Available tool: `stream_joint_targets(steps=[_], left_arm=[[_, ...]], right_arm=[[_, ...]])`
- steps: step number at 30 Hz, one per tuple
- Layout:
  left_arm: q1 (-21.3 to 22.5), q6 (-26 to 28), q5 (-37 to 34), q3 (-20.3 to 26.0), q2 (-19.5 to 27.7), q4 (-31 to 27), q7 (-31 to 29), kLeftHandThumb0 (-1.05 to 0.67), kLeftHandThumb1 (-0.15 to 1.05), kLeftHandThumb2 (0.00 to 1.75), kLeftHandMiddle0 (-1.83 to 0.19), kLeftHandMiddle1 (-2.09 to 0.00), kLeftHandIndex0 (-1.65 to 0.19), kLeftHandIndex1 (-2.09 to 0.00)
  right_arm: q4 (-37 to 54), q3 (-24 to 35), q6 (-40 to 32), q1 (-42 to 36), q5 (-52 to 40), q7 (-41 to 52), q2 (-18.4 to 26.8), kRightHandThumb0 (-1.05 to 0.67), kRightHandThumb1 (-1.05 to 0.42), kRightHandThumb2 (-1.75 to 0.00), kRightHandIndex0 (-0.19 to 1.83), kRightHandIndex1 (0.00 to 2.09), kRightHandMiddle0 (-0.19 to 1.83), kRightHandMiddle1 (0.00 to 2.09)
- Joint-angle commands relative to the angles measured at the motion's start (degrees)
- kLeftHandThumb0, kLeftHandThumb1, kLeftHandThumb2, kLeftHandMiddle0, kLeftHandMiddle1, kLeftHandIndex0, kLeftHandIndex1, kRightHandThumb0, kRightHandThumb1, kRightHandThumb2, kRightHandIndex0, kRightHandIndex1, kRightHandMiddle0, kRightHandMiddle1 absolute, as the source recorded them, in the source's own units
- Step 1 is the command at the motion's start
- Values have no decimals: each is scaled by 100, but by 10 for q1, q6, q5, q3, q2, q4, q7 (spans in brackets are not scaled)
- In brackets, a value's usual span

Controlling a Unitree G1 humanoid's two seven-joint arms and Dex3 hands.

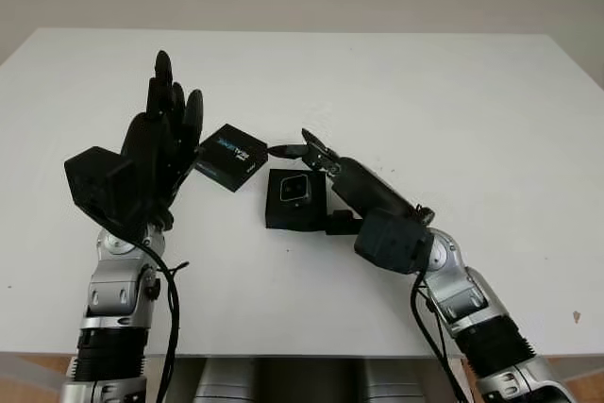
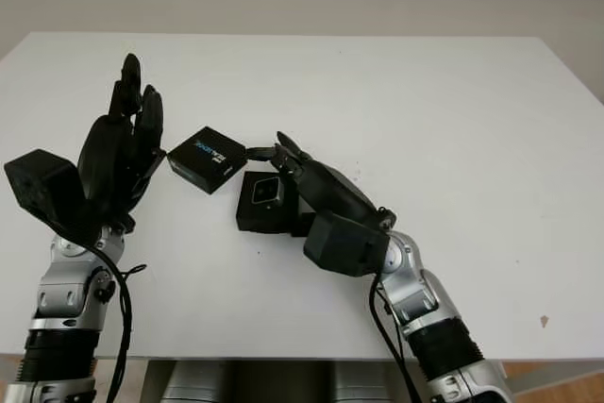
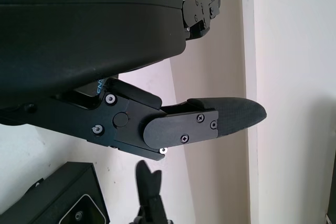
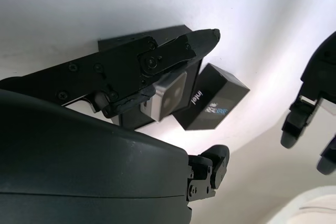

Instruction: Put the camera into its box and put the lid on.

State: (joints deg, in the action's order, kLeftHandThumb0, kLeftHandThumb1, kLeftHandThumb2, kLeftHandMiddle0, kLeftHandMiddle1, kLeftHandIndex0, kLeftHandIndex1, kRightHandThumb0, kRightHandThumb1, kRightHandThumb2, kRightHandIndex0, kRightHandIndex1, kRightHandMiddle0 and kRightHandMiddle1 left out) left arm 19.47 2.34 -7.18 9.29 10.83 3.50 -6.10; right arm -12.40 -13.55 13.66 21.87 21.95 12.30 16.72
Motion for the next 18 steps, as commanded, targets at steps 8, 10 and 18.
stream_joint_targets(steps=[8,10,18], left_arm=[[-2,1,-3,2,2,-10,-1,-76,105,53,19,0,19,0],[-2,1,-3,2,3,-10,-2,-76,105,53,19,0,19,0],[-2,5,-4,3,4,-11,-2,-76,105,54,19,0,19,0]], right_arm=[[46,19,-29,-4,-9,-8,7,-56,-91,-5,-19,4,2,27],[54,18,-25,-5,12,-19,17,-59,-94,-6,-18,5,2,25],[44,-11,66,-13,138,-82,94,-78,-105,-36,-13,7,5,19]])
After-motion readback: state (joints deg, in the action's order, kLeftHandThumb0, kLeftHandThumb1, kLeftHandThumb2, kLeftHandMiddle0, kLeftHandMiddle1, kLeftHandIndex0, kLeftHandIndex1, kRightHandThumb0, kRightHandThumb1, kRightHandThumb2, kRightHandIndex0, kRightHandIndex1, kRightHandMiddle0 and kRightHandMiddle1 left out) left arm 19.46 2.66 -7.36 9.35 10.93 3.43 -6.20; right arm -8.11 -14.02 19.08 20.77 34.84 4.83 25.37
